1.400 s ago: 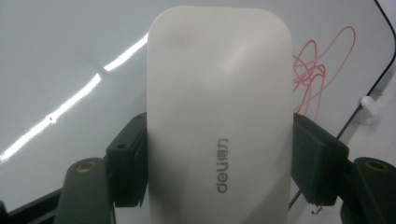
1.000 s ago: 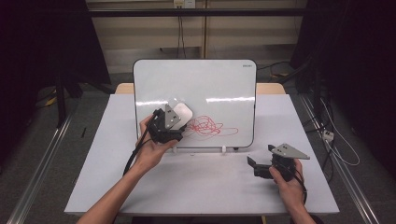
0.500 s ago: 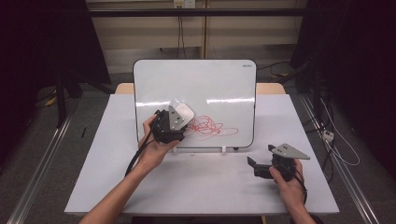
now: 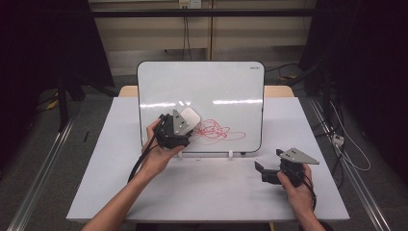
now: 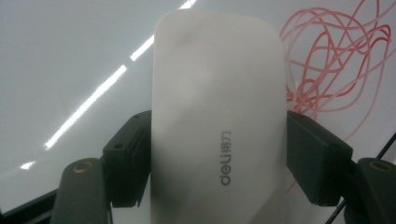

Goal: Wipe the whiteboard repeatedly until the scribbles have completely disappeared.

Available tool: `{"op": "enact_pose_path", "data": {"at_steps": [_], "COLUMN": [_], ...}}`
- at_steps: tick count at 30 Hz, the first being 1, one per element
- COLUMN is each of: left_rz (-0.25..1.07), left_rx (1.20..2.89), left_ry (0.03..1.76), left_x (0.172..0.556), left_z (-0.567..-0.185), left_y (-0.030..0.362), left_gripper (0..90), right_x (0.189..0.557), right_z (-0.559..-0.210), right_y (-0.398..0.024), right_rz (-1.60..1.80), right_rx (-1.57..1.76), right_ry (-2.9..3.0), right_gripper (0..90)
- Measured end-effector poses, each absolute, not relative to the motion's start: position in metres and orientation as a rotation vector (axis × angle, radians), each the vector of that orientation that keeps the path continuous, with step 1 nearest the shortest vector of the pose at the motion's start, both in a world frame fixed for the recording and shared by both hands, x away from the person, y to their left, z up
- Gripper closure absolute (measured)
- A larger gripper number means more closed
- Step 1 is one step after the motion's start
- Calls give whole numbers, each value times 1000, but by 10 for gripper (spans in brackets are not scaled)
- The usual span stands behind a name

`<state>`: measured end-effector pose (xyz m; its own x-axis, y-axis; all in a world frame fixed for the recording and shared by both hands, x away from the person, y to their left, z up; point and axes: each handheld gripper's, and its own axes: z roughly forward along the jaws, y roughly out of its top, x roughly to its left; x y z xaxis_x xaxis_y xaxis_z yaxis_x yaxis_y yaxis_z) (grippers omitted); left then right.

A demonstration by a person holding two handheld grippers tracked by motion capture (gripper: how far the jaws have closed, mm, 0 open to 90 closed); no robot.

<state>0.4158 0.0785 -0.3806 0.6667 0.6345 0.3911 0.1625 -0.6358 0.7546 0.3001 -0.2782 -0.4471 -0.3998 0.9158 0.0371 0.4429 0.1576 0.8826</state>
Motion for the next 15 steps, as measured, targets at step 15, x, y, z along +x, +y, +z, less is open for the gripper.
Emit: {"op": "enact_pose_path", "data": {"at_steps": [15], "left_rz": [899], "left_rx": [2184], "left_ry": [616], "left_x": [413], "left_z": [-382], "left_y": [70], "left_gripper": [299], "right_x": [302], "right_z": [-447], "right_y": [-275], "right_rz": [1183], "right_rx": [1283], "right_ry": [1929], "right_gripper": [59]}}
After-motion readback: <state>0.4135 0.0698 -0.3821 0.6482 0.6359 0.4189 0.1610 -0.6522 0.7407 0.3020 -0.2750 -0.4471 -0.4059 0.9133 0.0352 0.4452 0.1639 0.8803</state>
